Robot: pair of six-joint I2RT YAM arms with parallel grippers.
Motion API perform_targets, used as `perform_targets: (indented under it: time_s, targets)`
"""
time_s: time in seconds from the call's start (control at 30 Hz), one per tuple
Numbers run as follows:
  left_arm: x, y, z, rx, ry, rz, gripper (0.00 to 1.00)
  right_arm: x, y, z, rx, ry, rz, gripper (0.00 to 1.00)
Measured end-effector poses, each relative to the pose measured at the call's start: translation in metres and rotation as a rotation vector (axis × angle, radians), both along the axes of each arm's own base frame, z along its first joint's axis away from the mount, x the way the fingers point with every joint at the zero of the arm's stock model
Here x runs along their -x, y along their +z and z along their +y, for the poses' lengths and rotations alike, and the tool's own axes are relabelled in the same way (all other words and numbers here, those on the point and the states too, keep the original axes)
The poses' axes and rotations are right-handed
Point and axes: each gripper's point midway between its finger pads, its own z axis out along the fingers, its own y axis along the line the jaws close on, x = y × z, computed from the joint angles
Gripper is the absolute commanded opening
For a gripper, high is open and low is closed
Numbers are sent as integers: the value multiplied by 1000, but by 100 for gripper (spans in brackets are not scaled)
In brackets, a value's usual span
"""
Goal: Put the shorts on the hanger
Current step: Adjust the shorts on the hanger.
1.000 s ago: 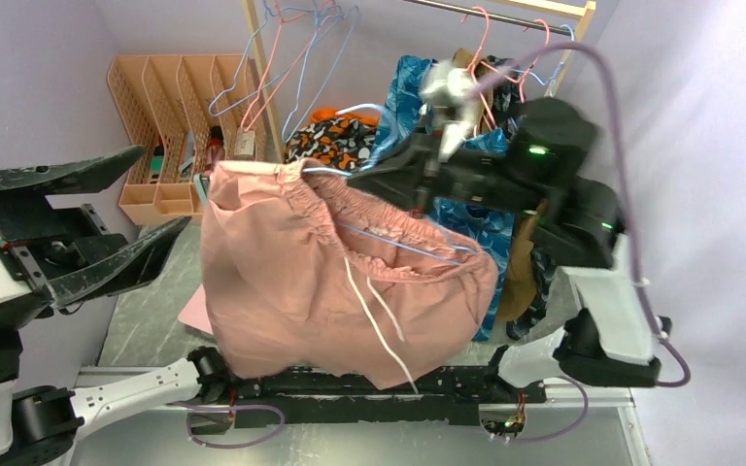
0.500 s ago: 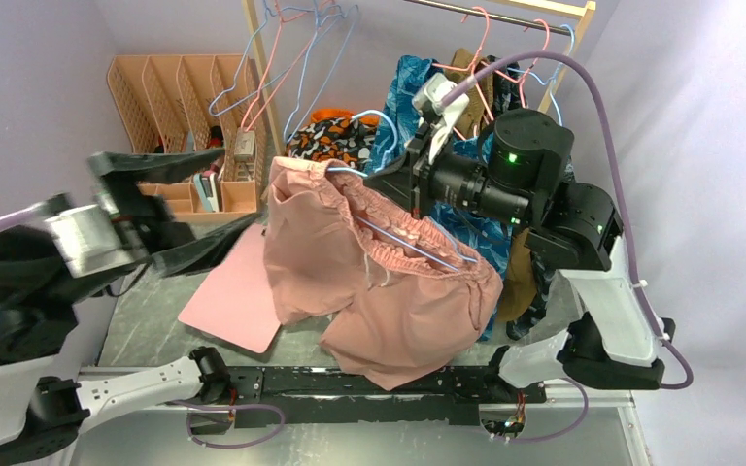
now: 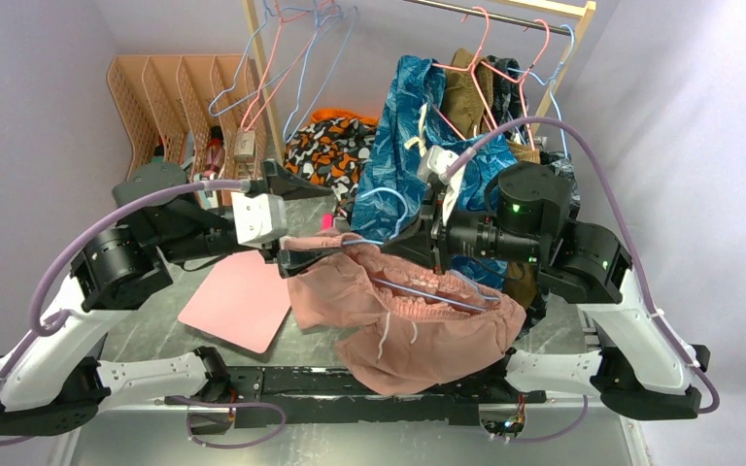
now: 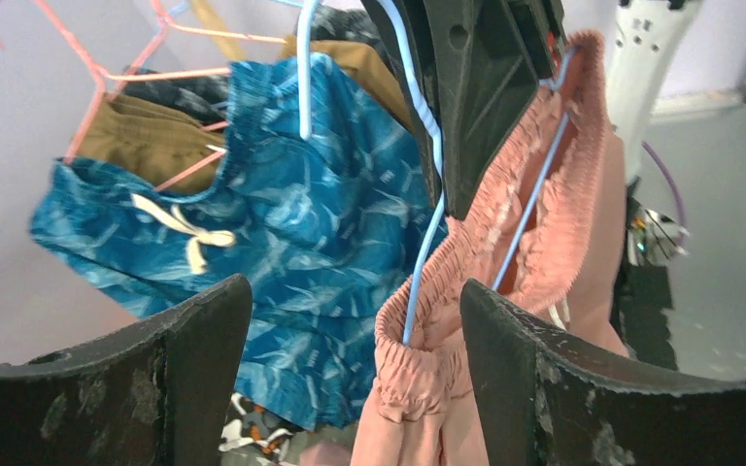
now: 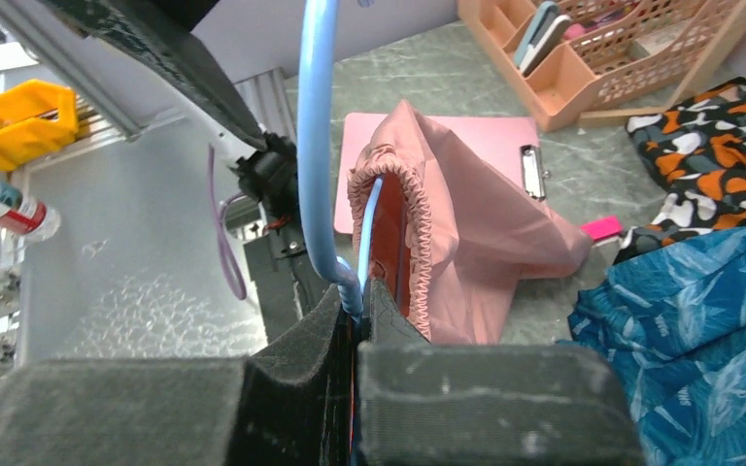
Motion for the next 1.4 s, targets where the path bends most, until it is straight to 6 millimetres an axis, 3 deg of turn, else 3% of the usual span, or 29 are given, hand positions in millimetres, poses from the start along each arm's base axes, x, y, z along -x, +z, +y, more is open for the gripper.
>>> perform_targets:
  time_s: [0.1,0.4,0.93,1.2,1.4]
  targets:
    - [6,-14,-8,-45,-54,32,82,10,-7,-4,-3,35,9,0]
    - [20,-33,-19,-105,-159,91,80,21,4,2,-58,111,-8,0]
    - [24,-62,-43,-193,-268,183,51,22,0,10,-63,146,-5,0]
    - [25,-59,-42,-190,-270,181,32,21,-3,12,-55,146,-3,0]
    - [25,-59,-42,-190,-269,181,25,21,-3,12,-55,147,-3,0]
